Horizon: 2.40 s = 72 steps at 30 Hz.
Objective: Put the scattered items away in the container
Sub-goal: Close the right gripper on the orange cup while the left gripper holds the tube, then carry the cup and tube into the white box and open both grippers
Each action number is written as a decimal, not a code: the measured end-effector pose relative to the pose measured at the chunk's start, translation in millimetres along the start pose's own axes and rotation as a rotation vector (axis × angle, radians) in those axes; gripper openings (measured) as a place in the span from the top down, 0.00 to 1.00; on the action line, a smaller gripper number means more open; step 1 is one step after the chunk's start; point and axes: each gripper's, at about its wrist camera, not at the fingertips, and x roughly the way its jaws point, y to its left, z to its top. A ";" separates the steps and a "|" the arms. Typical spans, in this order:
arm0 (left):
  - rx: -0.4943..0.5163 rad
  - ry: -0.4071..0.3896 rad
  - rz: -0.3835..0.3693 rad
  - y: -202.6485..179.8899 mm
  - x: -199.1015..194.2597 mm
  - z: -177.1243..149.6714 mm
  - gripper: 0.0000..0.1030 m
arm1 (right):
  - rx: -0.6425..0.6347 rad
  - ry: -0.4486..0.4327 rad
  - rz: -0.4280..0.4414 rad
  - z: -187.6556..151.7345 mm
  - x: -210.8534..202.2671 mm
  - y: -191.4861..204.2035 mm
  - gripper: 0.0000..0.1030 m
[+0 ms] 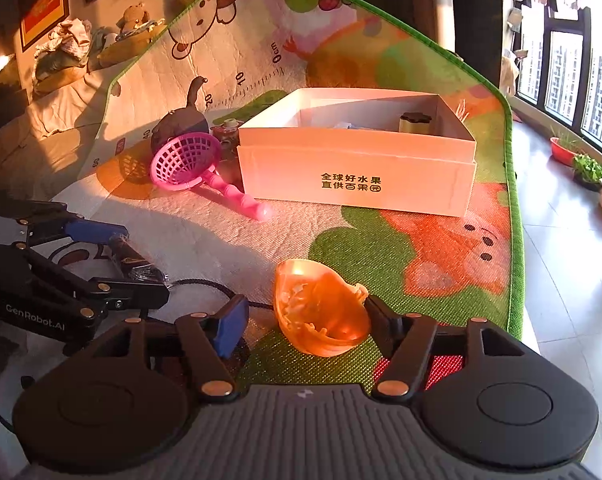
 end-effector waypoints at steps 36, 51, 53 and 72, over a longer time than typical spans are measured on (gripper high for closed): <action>0.071 -0.058 0.043 -50.5 -68.3 -6.3 0.12 | -0.118 -0.046 -0.053 -15.9 -76.6 16.0 0.52; 0.128 -0.190 0.013 -64.2 -93.1 21.1 0.12 | -0.141 -0.012 0.060 22.4 -83.5 2.8 0.52; 0.133 -0.211 0.020 -57.8 -82.7 40.6 0.12 | -0.147 -0.040 0.045 48.7 -74.7 -7.0 0.52; 0.272 -0.170 0.072 1.8 150.9 198.0 0.08 | 0.175 0.045 0.026 230.2 158.4 -124.3 0.49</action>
